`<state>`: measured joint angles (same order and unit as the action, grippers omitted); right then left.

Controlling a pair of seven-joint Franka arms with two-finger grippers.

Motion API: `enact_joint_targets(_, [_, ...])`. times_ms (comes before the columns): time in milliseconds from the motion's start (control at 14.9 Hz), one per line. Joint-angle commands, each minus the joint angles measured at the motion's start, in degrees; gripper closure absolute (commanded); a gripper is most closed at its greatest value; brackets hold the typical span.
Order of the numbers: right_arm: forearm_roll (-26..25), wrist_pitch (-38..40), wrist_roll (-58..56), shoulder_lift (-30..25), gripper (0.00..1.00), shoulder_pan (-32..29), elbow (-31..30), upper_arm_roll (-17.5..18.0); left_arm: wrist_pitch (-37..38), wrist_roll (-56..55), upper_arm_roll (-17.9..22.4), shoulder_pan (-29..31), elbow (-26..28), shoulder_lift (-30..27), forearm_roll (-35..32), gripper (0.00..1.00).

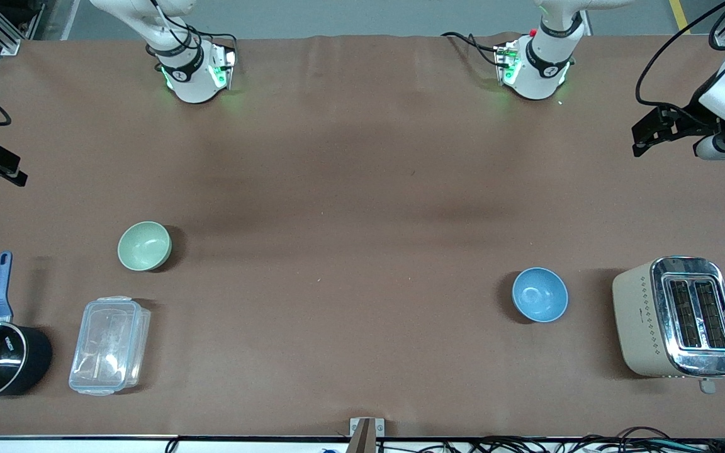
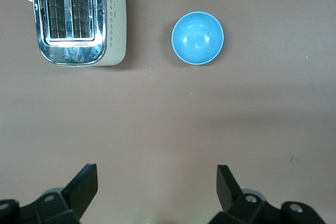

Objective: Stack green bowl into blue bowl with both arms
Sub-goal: 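Reach the right gripper to the green bowl while the left gripper reaches the blue bowl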

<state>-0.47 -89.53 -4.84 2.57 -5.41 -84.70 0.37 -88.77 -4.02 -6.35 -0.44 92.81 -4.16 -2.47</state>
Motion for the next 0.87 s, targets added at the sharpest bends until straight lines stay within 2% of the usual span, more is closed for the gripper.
enact_joint_targets(0, [0.03,0.14,0.79,-1.25,0.00,0.14,-1.26,0.25,-0.09,1.47,0.46,-0.18,-0.87,0.12,0.36,0.00])
enact_joint_targets(269, [0.21,0.41,0.80,-1.17,0.00,-0.13,-1.26,0.16,-0.09,1.56,0.64,0.00,-6.84,8.35,0.36,0.00])
enact_joint_targets(470, [0.21,0.50,0.54,-1.25,0.00,-0.39,-2.40,0.07,-6.12,1.47,0.64,0.26,-6.41,14.16,0.28,0.00])
enact_joint_targets(672, [0.21,-3.43,0.01,-1.16,0.00,-0.74,-8.61,-0.11,-12.64,1.38,0.64,0.97,-6.15,20.75,0.28,0.00])
enact_joint_targets(806, [0.12,-11.06,-0.08,-1.25,0.00,-0.83,-17.21,-0.19,-16.76,1.21,0.64,0.97,-4.92,24.45,0.28,0.00])
